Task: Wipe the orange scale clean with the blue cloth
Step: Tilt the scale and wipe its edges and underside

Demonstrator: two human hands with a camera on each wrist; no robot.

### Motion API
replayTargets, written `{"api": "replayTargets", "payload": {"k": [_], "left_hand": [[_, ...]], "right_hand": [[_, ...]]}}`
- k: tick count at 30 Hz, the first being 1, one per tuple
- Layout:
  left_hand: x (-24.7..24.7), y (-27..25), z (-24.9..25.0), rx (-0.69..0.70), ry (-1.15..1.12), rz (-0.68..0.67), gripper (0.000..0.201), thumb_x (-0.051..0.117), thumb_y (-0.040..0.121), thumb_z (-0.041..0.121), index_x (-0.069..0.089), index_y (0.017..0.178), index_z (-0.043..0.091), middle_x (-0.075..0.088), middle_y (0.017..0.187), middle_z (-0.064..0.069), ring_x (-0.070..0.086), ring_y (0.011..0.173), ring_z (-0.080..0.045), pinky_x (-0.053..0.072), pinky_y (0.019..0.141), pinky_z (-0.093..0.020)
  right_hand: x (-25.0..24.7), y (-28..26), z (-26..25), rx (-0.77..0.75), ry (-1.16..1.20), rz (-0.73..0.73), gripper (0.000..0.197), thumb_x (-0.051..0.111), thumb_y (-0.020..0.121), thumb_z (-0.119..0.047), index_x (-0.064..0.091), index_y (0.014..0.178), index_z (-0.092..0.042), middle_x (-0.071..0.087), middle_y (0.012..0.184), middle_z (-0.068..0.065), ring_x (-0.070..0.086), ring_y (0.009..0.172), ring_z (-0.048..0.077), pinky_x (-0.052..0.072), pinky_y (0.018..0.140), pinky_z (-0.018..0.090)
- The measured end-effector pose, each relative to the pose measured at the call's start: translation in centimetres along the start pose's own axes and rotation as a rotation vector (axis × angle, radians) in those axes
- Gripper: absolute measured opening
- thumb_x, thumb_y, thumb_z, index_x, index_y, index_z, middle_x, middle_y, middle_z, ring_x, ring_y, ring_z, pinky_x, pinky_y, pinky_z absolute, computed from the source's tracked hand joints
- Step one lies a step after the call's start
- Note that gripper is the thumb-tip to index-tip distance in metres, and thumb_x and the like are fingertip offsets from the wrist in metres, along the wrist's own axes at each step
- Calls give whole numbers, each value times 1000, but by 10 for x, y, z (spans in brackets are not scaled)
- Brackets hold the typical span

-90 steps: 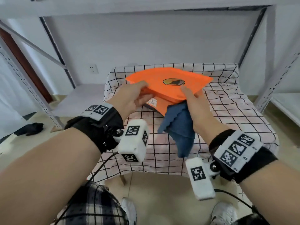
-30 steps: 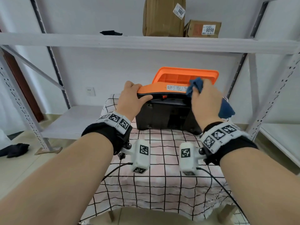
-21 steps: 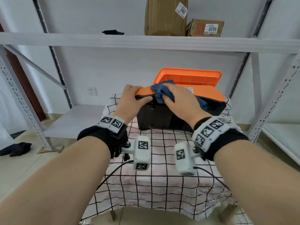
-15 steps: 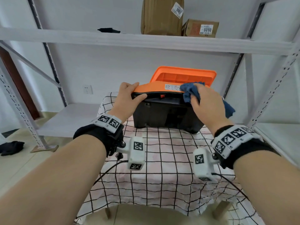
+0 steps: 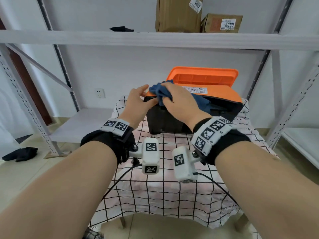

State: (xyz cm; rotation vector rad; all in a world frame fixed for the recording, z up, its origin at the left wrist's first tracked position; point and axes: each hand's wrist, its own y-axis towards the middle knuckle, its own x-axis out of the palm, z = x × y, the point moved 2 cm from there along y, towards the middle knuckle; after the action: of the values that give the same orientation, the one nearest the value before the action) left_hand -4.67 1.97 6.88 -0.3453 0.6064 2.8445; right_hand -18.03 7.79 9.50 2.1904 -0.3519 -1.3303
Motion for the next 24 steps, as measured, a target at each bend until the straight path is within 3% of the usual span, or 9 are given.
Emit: {"api": "replayTargets", "payload": {"k": [2, 4, 7, 9, 11, 14, 19, 22, 24], "left_hand": [[-2, -2, -1, -14, -72, 44, 62, 77, 76, 22, 47, 129, 17, 55, 99, 3, 60, 84, -15, 53, 81, -29], [-5, -1, -5, 2, -110, 64, 49, 73, 80, 12, 51, 124, 14, 54, 94, 8, 56, 71, -7, 52, 71, -19], [-12, -4, -8, 12, -196, 64, 24, 67, 86, 8, 61, 109, 14, 61, 97, 8, 60, 81, -12, 53, 76, -20], [-15, -4, -10, 1, -228, 64, 19, 66, 87, 9, 63, 104, 16, 65, 97, 5, 63, 86, -12, 53, 77, -19], [-15, -3, -11, -1, -235, 73, 19, 66, 87, 9, 64, 104, 16, 65, 95, 6, 63, 85, -9, 52, 73, -15], [-15, -2, -10, 12, -199, 83, 20, 67, 86, 11, 60, 105, 16, 64, 93, 9, 60, 76, -6, 50, 67, -15], [-24, -2, -10, 11, -157, 74, 36, 73, 82, 18, 47, 107, 18, 69, 95, 7, 60, 75, -9, 48, 67, -20], [-28, -3, -11, 1, -124, 67, 42, 76, 79, 23, 45, 106, 18, 72, 93, 9, 56, 77, -13, 44, 71, -22], [-29, -1, -11, -5, -99, 75, 41, 75, 79, 23, 46, 106, 17, 72, 90, 12, 54, 80, -14, 43, 72, -22]], "right_hand": [[-7, -2, 5, -29, 54, -70, 32, 49, 84, -7, 58, 114, -14, 63, 103, 3, 56, 95, 21, 42, 81, 34], [-21, -5, 18, -18, 19, -69, 36, 48, 82, -9, 57, 116, -15, 65, 109, 5, 57, 101, 23, 42, 84, 33], [-36, -10, 37, 107, -79, 71, 26, 44, 83, -12, 56, 105, -12, 64, 99, 9, 58, 95, 30, 44, 80, 40], [-31, -8, 37, 199, -128, 143, 17, 44, 86, -10, 54, 99, -7, 61, 92, 10, 56, 88, 31, 43, 75, 41], [-21, -1, 27, 227, -188, 164, 16, 43, 86, -12, 53, 97, -6, 61, 92, 13, 56, 87, 34, 44, 74, 43], [-6, 16, 9, 188, -138, 56, 22, 43, 87, -13, 53, 105, -7, 62, 98, 13, 56, 91, 33, 44, 77, 43], [3, 17, -12, 35, 34, -109, 21, 45, 87, -11, 56, 105, -14, 64, 91, 4, 57, 84, 23, 42, 69, 33], [-7, 2, 2, 16, 112, -109, 27, 47, 79, -8, 62, 101, -13, 66, 94, 2, 58, 89, 20, 45, 78, 33], [-18, -8, 20, 25, 70, -24, 34, 43, 74, -14, 63, 101, -13, 67, 96, 4, 60, 93, 24, 46, 83, 35]]}}
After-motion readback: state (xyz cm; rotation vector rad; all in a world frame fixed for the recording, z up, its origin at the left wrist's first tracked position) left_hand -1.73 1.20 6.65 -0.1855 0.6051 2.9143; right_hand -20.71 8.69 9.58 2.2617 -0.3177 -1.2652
